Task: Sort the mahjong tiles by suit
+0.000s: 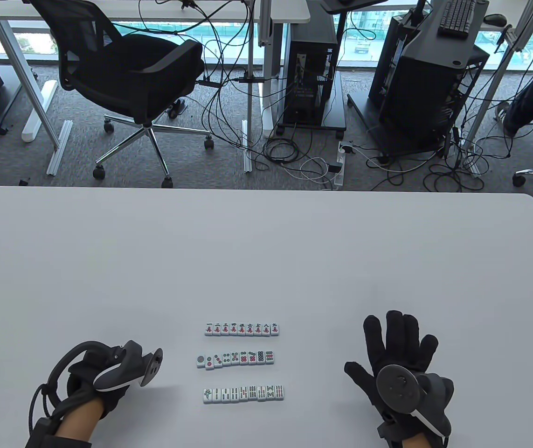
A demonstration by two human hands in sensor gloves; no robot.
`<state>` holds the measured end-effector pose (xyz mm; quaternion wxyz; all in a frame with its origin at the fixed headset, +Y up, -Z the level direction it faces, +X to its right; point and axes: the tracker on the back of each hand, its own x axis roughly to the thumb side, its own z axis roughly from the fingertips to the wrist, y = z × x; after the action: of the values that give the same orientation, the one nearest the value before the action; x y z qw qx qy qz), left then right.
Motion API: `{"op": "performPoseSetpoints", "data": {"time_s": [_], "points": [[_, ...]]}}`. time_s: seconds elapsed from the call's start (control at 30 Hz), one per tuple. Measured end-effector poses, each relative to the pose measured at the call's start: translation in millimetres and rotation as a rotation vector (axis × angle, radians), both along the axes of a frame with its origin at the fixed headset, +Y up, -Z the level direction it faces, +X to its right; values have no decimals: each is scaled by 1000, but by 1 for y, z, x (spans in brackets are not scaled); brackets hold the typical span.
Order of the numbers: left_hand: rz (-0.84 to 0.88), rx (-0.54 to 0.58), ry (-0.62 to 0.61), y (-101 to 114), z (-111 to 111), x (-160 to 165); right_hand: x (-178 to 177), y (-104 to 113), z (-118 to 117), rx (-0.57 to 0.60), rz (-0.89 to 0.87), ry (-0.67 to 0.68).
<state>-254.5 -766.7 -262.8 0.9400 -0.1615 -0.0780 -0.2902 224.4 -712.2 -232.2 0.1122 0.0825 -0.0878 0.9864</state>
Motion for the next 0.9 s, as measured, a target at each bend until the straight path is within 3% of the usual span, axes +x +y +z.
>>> {"op": "performPoseSetpoints", "data": {"time_s": [0.23,0.47,0.67,0.9], "points": [[148,29,-81,17,-12,51,-1,0,0,-9,-2,4],[84,-9,-169,3,-18,92,-1,-1,0,-13,-13,9],[60,-13,-139,3,-17,86,-1,-1,0,-15,-23,12],[50,49,-12,30,-10,35,-1,-2,0,-26,-22,11]]}}
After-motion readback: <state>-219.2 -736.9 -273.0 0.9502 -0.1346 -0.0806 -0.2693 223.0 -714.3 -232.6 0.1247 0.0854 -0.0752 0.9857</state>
